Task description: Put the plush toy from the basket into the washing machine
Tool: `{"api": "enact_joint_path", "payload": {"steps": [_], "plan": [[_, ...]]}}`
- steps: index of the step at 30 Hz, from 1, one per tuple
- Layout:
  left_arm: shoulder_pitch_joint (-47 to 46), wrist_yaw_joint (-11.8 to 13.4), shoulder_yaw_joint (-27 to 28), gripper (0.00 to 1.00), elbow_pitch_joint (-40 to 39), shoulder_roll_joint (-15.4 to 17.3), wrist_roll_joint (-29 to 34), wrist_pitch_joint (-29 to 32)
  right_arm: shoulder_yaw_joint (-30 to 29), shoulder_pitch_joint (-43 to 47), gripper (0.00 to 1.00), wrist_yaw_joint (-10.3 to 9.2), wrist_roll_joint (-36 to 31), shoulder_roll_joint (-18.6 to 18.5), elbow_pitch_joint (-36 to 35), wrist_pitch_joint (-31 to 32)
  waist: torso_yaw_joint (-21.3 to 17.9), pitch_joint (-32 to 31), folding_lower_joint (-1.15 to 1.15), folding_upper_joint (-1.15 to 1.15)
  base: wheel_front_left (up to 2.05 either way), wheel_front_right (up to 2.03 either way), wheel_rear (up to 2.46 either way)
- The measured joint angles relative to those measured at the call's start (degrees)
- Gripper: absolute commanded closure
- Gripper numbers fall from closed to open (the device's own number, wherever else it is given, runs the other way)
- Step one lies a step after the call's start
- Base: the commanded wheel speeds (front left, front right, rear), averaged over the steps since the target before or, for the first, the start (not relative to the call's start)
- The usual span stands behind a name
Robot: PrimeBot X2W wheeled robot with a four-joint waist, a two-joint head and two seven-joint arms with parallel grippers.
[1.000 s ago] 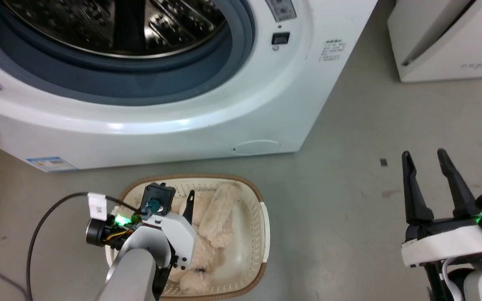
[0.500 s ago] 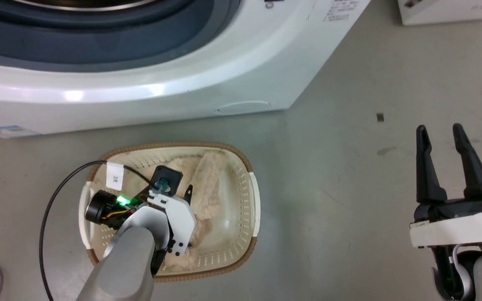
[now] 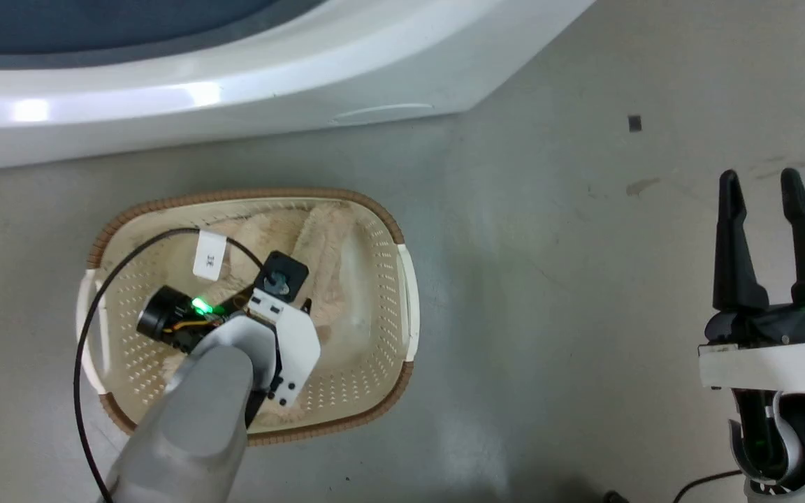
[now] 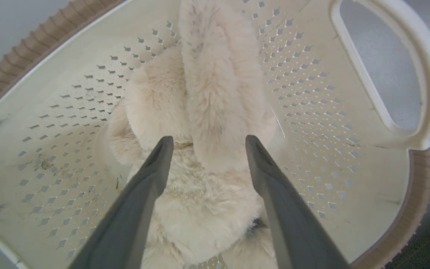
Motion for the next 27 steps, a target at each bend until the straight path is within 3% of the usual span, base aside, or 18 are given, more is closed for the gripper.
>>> {"api": "enact_joint_path", "payload": {"steps": [22, 23, 24, 25, 27], "plan": [[-13.0, -0.5, -5.5, 0.00, 12.2, 3.2, -1.9, 0.6, 0.5, -3.1, 0.00, 0.00, 5.0, 0.0, -1.4, -2.6, -3.6, 11.3, 0.00, 0.00, 0.00, 0.00, 0.00], [-13.5, -0.5, -5.8, 0.09, 12.7, 3.4, -1.9, 0.8, 0.5, -3.2, 0.00, 0.00, 5.3, 0.0, -1.5, -2.9, -3.7, 11.7, 0.00, 0.00, 0.00, 0.00, 0.00], [-14.0, -0.5, -6.1, 0.72, 13.2, 3.6, -2.0, 1.1, 0.5, -3.5, 0.00, 0.00, 5.6, 0.0, -1.5, -2.9, -3.9, 12.2, 0.00, 0.00, 0.00, 0.00, 0.00], [-14.5, -0.5, -6.5, 1.00, 13.7, 3.7, -2.0, 1.1, 0.4, -3.9, 0.00, 0.00, 5.8, 0.0, -1.5, -3.0, -4.1, 12.6, 0.00, 0.00, 0.00, 0.00, 0.00], [-15.4, -0.5, -7.1, 1.00, 14.8, 3.8, -2.0, 1.1, 0.4, -4.7, 0.00, 0.00, 6.2, 0.0, -1.7, -3.2, -4.3, 13.3, 0.00, 0.00, 0.00, 0.00, 0.00]]}}
